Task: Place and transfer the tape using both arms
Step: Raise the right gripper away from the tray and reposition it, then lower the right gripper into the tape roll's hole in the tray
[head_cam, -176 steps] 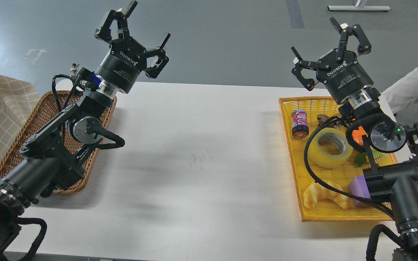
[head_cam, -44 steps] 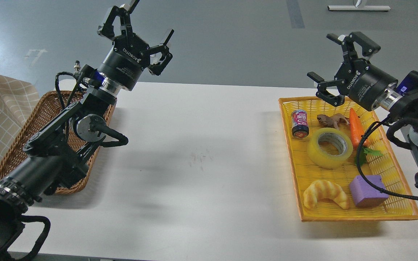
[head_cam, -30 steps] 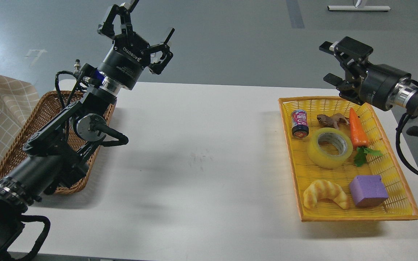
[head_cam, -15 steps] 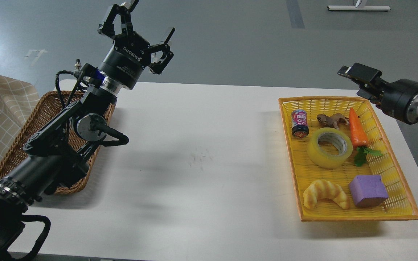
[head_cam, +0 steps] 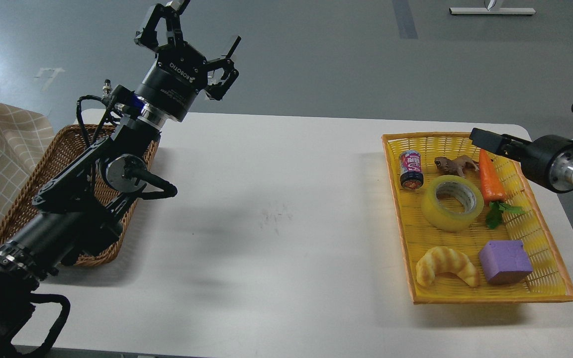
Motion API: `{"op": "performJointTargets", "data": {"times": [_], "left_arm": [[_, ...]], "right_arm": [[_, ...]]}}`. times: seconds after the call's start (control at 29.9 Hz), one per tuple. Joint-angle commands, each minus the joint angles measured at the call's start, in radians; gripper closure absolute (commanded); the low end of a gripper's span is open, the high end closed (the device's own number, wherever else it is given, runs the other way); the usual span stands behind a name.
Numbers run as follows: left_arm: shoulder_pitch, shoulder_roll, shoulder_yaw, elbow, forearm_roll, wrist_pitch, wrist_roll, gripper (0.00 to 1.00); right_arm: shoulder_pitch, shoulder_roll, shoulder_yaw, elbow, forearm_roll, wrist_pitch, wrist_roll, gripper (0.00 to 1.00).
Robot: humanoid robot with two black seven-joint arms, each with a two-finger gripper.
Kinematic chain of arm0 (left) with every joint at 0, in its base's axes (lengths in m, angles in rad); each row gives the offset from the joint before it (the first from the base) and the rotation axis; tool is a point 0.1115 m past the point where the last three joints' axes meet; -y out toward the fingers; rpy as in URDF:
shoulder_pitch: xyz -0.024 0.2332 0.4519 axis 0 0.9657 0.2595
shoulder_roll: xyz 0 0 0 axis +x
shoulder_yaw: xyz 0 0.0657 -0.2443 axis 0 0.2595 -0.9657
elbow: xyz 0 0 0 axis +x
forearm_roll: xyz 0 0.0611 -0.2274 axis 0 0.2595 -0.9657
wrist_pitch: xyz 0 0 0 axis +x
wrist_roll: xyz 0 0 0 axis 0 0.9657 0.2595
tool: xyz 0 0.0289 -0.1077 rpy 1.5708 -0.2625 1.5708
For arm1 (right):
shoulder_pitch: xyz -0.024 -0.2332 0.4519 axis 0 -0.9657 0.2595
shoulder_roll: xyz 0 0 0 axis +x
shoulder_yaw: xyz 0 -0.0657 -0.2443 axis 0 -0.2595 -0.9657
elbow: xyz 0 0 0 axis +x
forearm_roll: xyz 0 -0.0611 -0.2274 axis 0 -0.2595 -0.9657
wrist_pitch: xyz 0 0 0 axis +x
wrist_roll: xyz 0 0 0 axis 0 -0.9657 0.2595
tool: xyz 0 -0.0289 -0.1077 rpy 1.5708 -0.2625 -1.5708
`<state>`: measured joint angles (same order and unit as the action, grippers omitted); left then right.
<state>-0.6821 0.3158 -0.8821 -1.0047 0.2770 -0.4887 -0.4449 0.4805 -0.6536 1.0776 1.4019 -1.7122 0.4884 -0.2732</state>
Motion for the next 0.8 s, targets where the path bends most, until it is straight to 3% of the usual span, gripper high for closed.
{"op": "performJointTargets", "data": {"times": [0.0,0.77], "left_arm": [[-0.001,0.000,0.000,0.000,-0.001,0.000,0.000,0.02],[0.001,0.000,0.000,0.001,0.001,0.000,0.000,0.02]], "right_arm": [[-0.002,-0.003,-0.036,-0.003,-0.066,0.000,0.002,0.01],[-0.071,0.034,-0.105,-0.066,-0.175,0.000,0.002,0.06]]}}
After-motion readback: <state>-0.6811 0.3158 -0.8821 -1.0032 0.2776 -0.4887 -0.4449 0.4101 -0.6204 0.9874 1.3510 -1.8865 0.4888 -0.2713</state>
